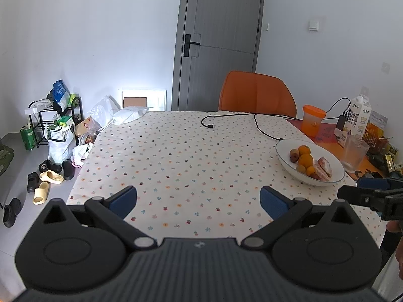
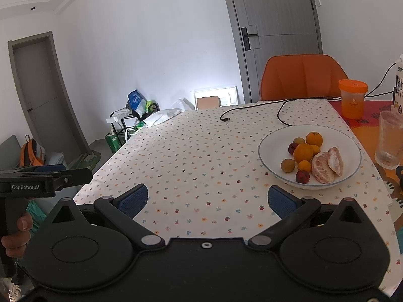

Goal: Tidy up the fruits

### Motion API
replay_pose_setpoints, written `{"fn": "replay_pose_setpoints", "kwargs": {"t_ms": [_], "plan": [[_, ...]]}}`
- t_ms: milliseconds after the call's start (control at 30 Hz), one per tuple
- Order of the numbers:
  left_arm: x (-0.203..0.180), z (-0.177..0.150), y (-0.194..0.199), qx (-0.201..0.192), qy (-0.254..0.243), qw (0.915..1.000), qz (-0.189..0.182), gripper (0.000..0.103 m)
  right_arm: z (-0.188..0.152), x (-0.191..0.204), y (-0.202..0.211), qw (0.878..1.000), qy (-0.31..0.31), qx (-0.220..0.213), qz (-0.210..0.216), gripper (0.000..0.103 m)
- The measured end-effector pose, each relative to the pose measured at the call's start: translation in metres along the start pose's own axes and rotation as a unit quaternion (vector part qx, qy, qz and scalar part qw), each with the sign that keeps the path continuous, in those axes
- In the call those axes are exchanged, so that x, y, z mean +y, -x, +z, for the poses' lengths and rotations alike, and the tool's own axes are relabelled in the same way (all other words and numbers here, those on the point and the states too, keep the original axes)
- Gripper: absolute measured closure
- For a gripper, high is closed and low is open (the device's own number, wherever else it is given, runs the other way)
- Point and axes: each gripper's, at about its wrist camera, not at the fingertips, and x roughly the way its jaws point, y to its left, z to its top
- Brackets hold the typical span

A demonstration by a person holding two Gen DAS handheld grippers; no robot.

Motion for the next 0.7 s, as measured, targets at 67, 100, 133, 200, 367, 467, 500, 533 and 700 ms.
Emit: {"fn": "replay_pose_setpoints", "kwargs": {"t_ms": [67, 100, 133, 200, 367, 467, 500, 533, 700], "plan": [[0.0000, -0.0005, -0.0006, 0.001, 0.000, 1.0000, 0.001, 0.000, 0.0001, 0.0000, -0.0001, 1.000, 0.000, 0.001, 0.000, 0.000], [0.0002, -0.0006, -0.0006, 0.001, 0.000, 1.0000, 0.001, 0.000, 0.0000, -0.0004, 0.0001, 1.000, 0.001, 0.000, 0.000, 0.000], [0.0003, -0.0010, -0.0006, 0.001, 0.000, 1.0000, 0.001, 0.000, -0.0001, -0.0003, 0.0000, 1.000, 0.000, 0.000, 0.000, 0.000], [0.0001, -0.0009, -0.0009, 0.002, 0.000, 1.0000, 0.001, 0.000, 0.0001, -0.0007, -0.0005, 1.000, 0.000, 0.002, -0.001, 0.000], [0.0005, -0.0018, -0.0013, 0.003, 0.001, 1.0000, -0.001, 0.000, -0.0003, -0.0010, -0.0011, 1.000, 0.000, 0.002, 0.000, 0.000], [-0.0001, -0.0022, -0.0013, 0.001, 0.000, 1.0000, -0.001, 0.000, -0.0003, -0.0011, -0.0009, 1.000, -0.001, 0.002, -0.001, 0.000], [-0.0004, -0.0024, -0.0011, 0.000, -0.001, 1.0000, 0.001, 0.000, -0.0008, -0.0011, -0.0008, 1.000, -0.001, 0.002, -0.001, 0.000], [-0.0007, -0.0023, -0.0011, -0.001, -0.002, 1.0000, 0.002, 0.000, -0.0009, -0.0011, -0.0009, 1.000, -0.001, 0.002, -0.001, 0.000], [-0.0002, -0.0026, -0.0012, 0.000, -0.002, 1.0000, 0.001, 0.000, -0.0012, -0.0015, -0.0014, 1.000, 0.000, 0.003, 0.000, 0.000]]}}
